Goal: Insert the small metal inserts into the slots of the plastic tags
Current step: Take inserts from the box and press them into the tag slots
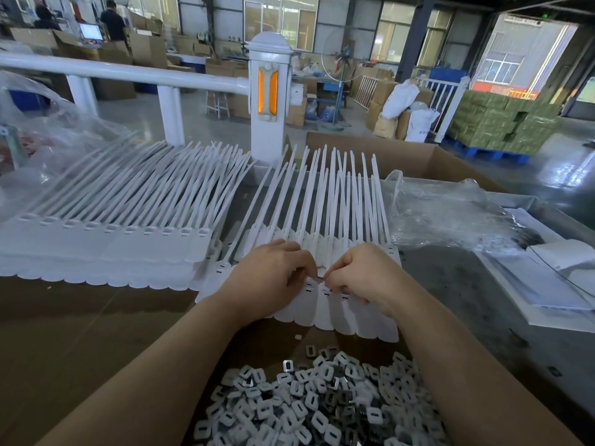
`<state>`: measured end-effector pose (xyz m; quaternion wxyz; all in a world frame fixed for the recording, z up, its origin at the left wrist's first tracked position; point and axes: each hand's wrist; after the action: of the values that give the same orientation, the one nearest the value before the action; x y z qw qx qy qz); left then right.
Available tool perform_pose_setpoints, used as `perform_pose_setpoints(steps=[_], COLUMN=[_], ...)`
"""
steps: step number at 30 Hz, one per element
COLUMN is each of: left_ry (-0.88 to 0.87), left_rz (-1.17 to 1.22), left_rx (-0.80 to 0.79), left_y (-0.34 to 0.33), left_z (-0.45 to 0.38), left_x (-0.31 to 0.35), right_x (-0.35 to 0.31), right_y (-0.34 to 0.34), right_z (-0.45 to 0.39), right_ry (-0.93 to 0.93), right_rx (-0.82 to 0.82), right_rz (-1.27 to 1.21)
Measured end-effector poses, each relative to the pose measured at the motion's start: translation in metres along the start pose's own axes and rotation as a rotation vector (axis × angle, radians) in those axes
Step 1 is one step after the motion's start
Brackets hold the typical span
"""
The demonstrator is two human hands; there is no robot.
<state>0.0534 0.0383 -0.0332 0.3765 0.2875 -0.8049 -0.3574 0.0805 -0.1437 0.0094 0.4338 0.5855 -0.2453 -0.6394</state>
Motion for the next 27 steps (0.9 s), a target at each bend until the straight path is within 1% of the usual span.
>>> perform_pose_setpoints(steps=[8, 19, 24, 27], left_ry=[-0.021, -0.024, -0.022, -0.019], left_rz=[0.01, 0.043, 0.055, 0.061], left_rx=[0.009, -0.031, -0.047, -0.043], left_y=[-0.001, 0.003, 0.004, 0.003], left_z=[0.0, 0.001, 0.001, 0.001], left_x=[-0.001, 0.001, 0.002, 0.002], right_x=[0.004, 0.003, 0.007, 0.009], right_y=[-0.001, 0.009, 0.012, 0.012], right_z=[-0.003, -0.002, -0.003, -0.002], right_ry=[-0.004, -0.022, 0.014, 0.091], right_rx=[-0.006, -0.106, -0.134, -0.137], right_rz=[0.048, 0.019, -0.028, -0.027])
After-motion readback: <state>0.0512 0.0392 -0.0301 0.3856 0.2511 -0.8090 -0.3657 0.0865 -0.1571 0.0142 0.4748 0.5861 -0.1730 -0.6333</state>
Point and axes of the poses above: each hand's wrist, its own z-axis away from the middle knuckle, its own y-axis out of the back of the hand, x = y × z, and after that the axes turned 10 degrees about z, right-handed
